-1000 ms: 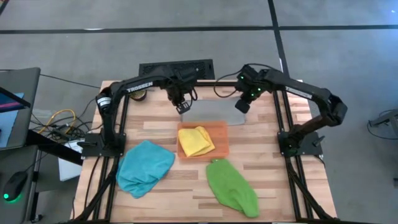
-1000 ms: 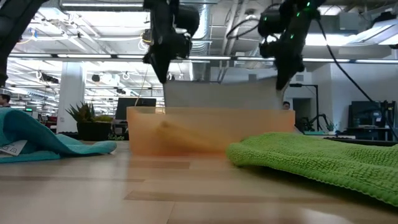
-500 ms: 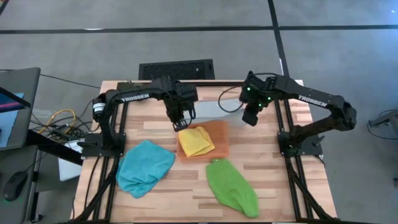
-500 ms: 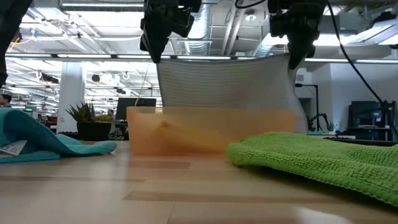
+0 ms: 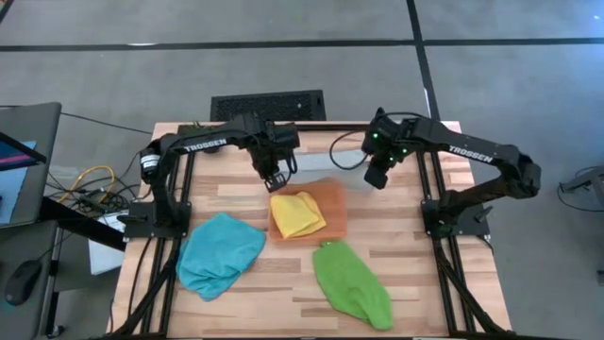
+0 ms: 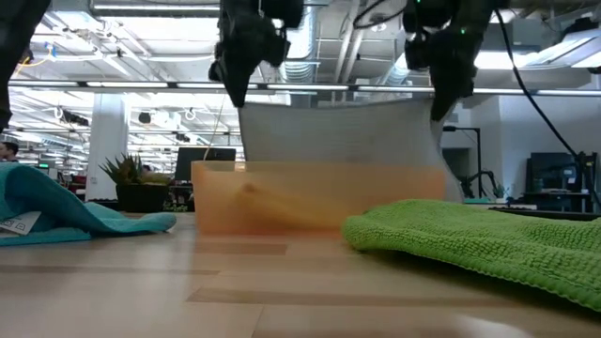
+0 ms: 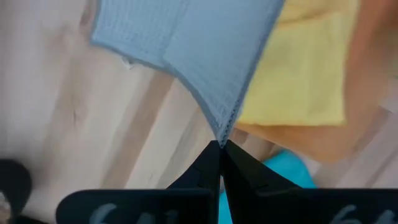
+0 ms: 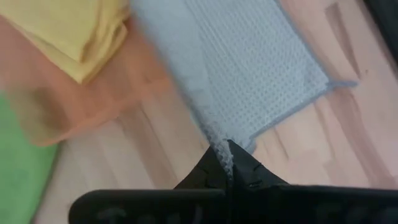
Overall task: Sort microfiber towel by color & place in baskets
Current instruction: Fold the gray towel
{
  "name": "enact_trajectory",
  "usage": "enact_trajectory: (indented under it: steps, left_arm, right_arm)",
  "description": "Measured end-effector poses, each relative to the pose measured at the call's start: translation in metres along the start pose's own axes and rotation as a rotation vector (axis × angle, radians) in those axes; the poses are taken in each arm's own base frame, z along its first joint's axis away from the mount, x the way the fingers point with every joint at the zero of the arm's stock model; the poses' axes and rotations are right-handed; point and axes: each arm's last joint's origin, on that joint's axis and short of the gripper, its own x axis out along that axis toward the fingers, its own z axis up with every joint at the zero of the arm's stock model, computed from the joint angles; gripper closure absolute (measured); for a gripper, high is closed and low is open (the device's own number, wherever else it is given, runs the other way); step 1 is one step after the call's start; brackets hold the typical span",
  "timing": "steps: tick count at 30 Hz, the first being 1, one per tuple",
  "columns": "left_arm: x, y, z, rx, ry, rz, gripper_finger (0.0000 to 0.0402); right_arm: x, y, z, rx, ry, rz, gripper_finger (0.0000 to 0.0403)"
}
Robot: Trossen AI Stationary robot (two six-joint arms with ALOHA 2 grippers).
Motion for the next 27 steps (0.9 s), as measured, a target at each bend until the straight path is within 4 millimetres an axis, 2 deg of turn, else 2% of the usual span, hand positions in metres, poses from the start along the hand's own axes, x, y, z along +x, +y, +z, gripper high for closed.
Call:
enact_trajectory:
  steps: [6,11,14,20,24,27]
  left_arm:
    - [0.029,0.007,-0.002,-0.021,0.075,-0.024,0.0401]
    - [0.042,0.013,-0.002,-0.017,0.086,-0.046,0.0401]
    - [0.043,0.023,-0.001,-0.038,0.088,-0.041,0.0401]
    - [0.043,0.047,0.007,-0.095,0.018,-0.014,0.0401]
    - [0.042,0.059,0.011,-0.111,-0.017,-0.016,0.0401]
    - [0.042,0.066,0.012,-0.129,-0.022,-0.014,0.0401]
  right_arm:
    - [0.015,-0.002,-0.007,0.003,0.029,0.007,0.0395]
    - [0.020,-0.002,-0.008,-0.014,0.017,0.005,0.0395]
    - [0.020,-0.007,-0.002,-0.003,-0.048,-0.009,0.0395]
    - [0.023,-0.024,0.000,0.062,-0.055,-0.038,0.0395]
    - [0.035,-0.035,0.002,0.092,-0.007,-0.046,0.0395]
    - [0.055,-0.039,0.006,0.087,0.061,-0.044,0.0395]
